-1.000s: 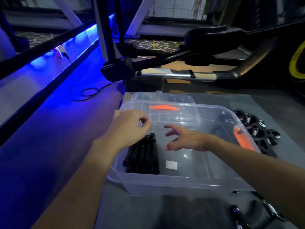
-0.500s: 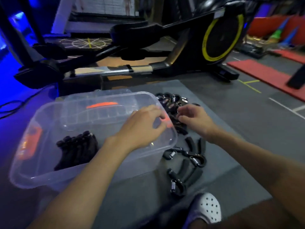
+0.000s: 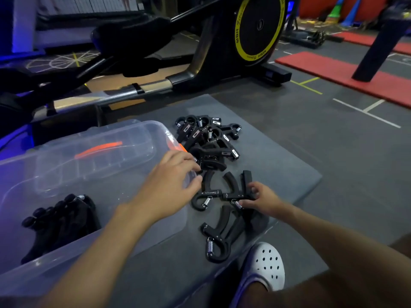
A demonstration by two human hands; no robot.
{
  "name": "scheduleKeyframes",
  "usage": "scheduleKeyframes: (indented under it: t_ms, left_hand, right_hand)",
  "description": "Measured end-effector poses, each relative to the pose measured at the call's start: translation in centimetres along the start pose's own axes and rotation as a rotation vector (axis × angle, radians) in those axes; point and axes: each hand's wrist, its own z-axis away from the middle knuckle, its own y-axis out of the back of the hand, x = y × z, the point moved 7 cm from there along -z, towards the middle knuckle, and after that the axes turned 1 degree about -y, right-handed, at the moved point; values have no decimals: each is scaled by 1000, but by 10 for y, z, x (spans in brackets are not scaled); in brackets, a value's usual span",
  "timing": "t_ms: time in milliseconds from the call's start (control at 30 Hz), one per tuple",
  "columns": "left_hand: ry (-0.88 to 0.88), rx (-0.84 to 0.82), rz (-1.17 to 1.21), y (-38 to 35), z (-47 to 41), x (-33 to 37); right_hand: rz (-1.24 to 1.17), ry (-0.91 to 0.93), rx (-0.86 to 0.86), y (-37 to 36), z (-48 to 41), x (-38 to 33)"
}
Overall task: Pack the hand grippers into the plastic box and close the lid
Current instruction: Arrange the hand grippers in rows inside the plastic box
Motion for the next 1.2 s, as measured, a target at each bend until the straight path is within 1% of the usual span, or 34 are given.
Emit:
scheduleKeyframes:
  t_ms: [67, 200, 367, 633, 800, 900, 967, 1067, 1200]
  left_hand:
    - [-13, -3, -5, -1, 1, 0]
    - [-20, -6, -9, -3, 1, 0]
    - [-29, -9, -14, -3, 1, 1]
    - [-33, -7, 9, -3, 0, -1]
    - [-40, -11, -23, 0, 1, 1]
    - [-69, 42, -45, 13, 0, 10]
    - [-107, 96, -28, 27, -3, 20]
    - [-170, 172, 34, 51, -5, 36]
    - [-220, 185, 162, 72, -1, 52]
  right_hand:
    - [57, 11, -11, -6, -7, 1]
    - [162, -42, -44, -16, -15, 7]
    - [269, -35, -5, -23, -24, 8]
    - [74, 28, 58, 3, -4, -14]
    - [7, 68, 97, 45, 23, -42]
    - [-96, 129, 95, 74, 42, -74]
    - [-154, 177, 71, 88, 55, -100]
    - [-250, 287, -26, 98, 79, -140]
    - [-338, 429, -167, 92, 104, -181]
